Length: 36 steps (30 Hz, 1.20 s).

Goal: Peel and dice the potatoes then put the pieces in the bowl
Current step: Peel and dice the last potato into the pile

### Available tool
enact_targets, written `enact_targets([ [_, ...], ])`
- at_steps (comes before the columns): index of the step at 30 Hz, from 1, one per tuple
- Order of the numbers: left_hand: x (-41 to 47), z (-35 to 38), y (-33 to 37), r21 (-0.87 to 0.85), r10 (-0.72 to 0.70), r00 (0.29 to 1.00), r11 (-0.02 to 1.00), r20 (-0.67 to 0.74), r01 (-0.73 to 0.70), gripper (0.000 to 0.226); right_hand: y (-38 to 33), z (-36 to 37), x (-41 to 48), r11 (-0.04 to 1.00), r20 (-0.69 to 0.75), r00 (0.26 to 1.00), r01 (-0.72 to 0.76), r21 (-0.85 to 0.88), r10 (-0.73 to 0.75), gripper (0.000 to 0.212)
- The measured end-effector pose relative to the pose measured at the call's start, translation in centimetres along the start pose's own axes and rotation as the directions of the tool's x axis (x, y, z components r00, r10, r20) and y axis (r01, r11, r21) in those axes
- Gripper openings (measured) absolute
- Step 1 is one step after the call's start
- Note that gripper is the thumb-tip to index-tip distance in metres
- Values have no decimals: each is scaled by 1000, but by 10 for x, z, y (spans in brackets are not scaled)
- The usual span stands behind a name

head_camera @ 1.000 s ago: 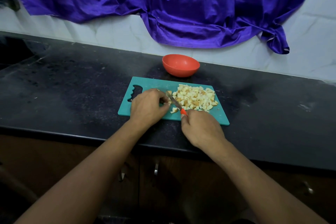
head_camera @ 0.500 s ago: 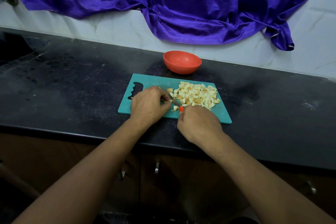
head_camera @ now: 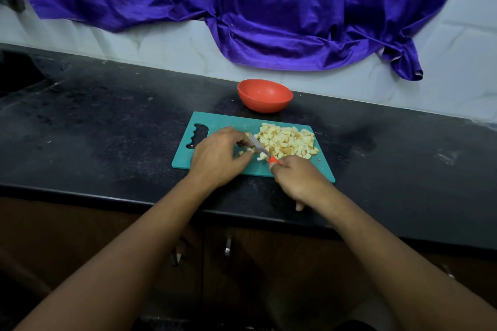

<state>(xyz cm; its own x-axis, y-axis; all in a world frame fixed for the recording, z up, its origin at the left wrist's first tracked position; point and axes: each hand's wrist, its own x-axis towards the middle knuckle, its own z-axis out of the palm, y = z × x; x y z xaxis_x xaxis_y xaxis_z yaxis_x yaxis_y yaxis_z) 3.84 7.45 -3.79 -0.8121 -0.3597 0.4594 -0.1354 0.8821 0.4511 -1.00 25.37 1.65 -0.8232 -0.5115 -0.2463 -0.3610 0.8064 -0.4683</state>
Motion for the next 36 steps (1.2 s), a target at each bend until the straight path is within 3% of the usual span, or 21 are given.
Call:
enact_targets([
  [7,-5,0,3,-8,142,989,990,30,-142,25,-2,13,3,974,-107,986,105,-200,-128,36],
  [15,-4,0,5,54,92,993,994,76,-96,17,-5,31,-1,903,-192,958,118,-414,-213,31],
  [21,-1,0,4,64,28,997,997,73,-32,19,-9,29,-5,817,-145,963,108,-566,-227,30],
  [24,-1,1,4,69,27,998,997,62,-32,17,0,23,-4,886,-161,966,110,-450,-201,30],
  [27,-1,1,3,50,28,998,998,48,-30,23,12,10,5,987,-112,987,97,-129,-112,36],
  [30,0,0,-2,-37,-8,999,999,47,10,25,22,1,9,982,-159,983,113,150,-88,39],
  [36,-1,-6,-9,-380,-184,983,911,-25,161,19,38,13,13,958,-366,894,285,18,-259,37],
])
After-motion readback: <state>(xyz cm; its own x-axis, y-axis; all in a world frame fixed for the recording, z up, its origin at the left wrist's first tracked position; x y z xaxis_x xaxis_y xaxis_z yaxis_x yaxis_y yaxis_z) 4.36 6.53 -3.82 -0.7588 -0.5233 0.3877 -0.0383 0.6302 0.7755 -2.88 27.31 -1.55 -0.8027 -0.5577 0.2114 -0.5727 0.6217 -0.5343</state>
